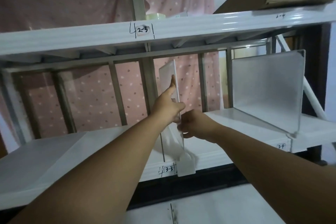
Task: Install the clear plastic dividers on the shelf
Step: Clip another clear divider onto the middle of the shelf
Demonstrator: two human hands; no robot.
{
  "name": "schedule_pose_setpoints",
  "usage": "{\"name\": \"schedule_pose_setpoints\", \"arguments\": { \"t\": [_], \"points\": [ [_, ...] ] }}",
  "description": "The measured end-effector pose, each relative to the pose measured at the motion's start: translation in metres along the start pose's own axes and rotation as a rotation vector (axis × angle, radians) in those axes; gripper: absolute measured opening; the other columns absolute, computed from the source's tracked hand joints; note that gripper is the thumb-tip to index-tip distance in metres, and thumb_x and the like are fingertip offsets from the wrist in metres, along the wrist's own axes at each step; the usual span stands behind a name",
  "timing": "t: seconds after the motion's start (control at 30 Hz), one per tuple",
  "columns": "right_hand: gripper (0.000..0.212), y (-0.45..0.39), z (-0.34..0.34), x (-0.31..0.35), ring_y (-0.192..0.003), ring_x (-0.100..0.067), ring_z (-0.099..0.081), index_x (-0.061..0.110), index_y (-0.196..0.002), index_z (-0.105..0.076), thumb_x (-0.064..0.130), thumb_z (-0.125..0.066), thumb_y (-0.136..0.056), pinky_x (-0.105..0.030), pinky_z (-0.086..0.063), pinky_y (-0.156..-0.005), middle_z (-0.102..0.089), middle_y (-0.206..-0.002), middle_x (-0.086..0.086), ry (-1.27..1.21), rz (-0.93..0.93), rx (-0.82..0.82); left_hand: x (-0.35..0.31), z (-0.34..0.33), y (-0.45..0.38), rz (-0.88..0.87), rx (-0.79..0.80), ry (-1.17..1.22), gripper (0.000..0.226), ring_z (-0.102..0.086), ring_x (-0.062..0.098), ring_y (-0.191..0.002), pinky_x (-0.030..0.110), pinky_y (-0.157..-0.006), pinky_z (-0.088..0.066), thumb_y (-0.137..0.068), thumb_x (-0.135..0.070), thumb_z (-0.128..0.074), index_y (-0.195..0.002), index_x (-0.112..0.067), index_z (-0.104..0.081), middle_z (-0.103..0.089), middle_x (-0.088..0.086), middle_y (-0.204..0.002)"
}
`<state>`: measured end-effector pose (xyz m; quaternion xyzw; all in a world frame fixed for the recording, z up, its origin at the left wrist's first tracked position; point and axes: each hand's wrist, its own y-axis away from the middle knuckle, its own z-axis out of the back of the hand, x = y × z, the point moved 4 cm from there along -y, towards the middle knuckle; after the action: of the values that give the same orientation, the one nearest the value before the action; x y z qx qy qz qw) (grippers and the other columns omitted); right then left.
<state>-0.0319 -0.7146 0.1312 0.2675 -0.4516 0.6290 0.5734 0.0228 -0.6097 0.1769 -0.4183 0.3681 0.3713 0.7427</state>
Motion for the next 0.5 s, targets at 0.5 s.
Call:
{"name": "schedule_pose_setpoints", "arguments": {
  "t": [0.5],
  "points": [
    [0.009,0.012,-0.002,0.003,-0.070,-0.027,-0.054,-0.005,-0.080,-0.059,-0.007,-0.059,-0.088,-0.037,-0.060,-0.074,-0.049,-0.078,-0.017,0.018,0.003,-0.021,-0.002,0.002,0.005,-0.003,0.056,0.044,0.096,-0.069,0.038,-0.109,0.052,-0.073,-0.068,-0.090,-0.001,-0.069,-0.158,-0.055,-0.030,-0.067,0.012,-0.124]
  ]
}}
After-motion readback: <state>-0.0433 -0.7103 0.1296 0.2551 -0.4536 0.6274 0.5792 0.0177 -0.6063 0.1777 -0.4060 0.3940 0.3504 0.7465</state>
